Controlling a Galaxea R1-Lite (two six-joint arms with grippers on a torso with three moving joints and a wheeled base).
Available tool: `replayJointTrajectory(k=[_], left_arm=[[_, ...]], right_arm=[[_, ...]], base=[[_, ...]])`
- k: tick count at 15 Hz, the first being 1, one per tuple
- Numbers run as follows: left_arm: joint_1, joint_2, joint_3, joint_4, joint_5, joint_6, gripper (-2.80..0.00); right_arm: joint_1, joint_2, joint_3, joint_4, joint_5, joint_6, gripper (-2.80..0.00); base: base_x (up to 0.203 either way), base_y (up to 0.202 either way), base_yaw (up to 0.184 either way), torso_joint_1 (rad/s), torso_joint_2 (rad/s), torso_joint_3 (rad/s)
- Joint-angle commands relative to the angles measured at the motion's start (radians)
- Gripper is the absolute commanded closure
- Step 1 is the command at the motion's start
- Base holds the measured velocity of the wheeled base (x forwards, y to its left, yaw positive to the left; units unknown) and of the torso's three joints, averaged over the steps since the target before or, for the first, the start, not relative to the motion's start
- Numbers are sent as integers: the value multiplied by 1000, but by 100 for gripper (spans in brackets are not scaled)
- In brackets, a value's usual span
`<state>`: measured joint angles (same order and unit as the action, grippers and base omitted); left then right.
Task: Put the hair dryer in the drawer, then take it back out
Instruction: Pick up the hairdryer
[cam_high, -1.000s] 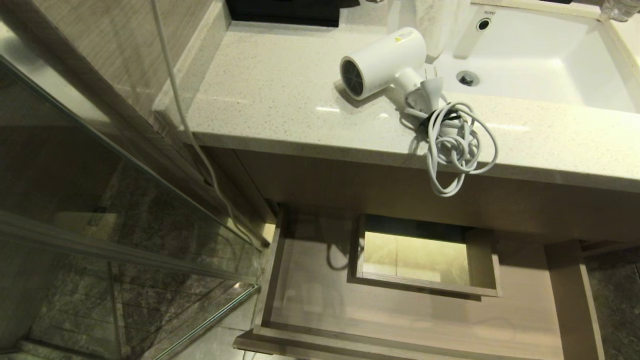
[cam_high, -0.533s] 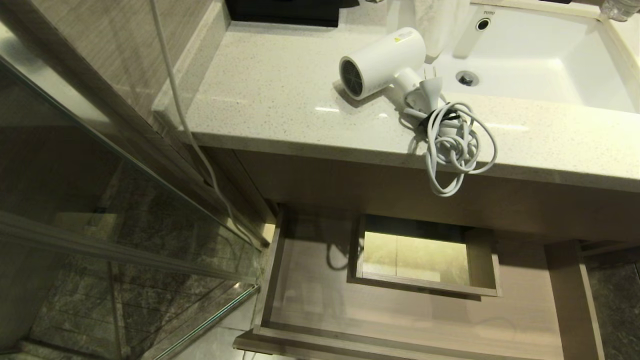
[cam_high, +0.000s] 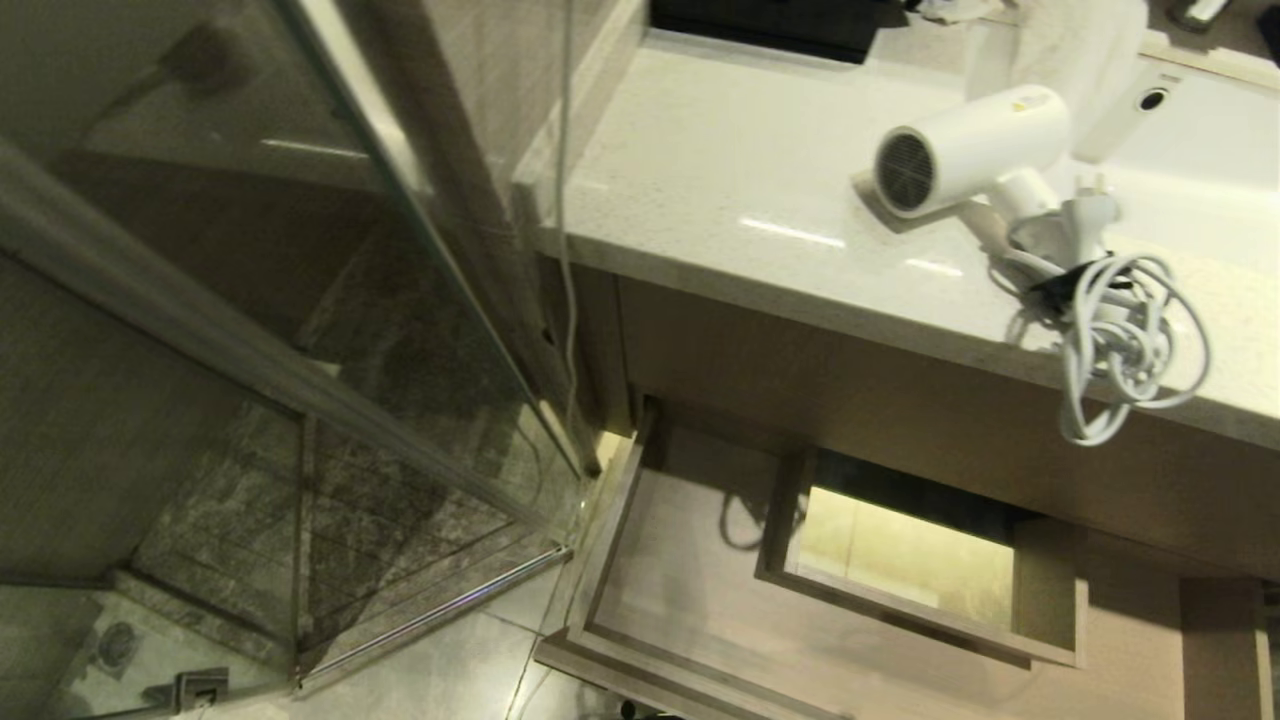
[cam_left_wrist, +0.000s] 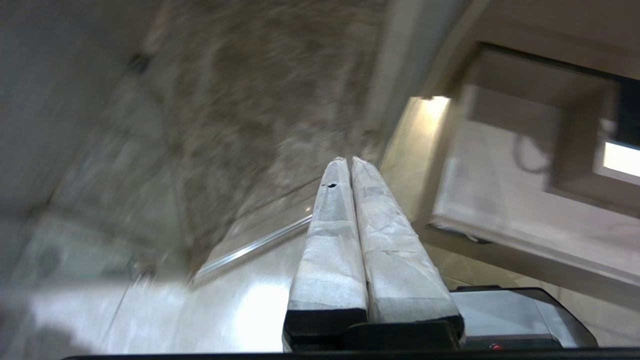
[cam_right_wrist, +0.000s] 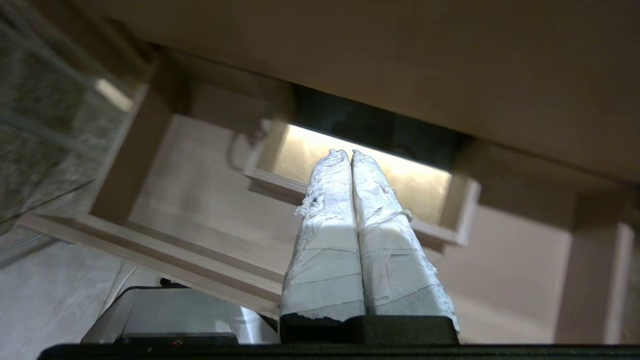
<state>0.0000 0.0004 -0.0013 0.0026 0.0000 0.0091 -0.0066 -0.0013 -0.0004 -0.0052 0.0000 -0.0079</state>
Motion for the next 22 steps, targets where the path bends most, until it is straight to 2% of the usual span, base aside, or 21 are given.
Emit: replayJointTrajectory(k=[1, 4, 15, 17, 18, 22], left_arm=[[0, 0, 0, 0, 0, 0, 0], [0, 0, 0, 0, 0, 2, 0], [0, 0, 0, 0, 0, 0, 0], [0, 0, 1, 0, 0, 0, 0], [0, 0, 1, 0, 0, 0, 0], [0, 0, 0, 0, 0, 0, 0]], right_arm=[[-1, 0, 0, -1, 0, 0, 0], [-1, 0, -1, -1, 2, 0, 0], [-1, 1, -31, 3, 6, -20, 0], [-1, 28, -185, 71, 3, -17, 0], [-1, 59, -311, 142, 3, -13, 0], [-1, 403, -971, 537, 12, 29, 0]], base=[[5, -17, 205, -7, -7, -2], [1, -1, 142, 1, 3, 2], [0, 0, 0, 0, 0, 0], [0, 0, 0, 0, 0, 0], [0, 0, 0, 0, 0, 0], [0, 0, 0, 0, 0, 0]])
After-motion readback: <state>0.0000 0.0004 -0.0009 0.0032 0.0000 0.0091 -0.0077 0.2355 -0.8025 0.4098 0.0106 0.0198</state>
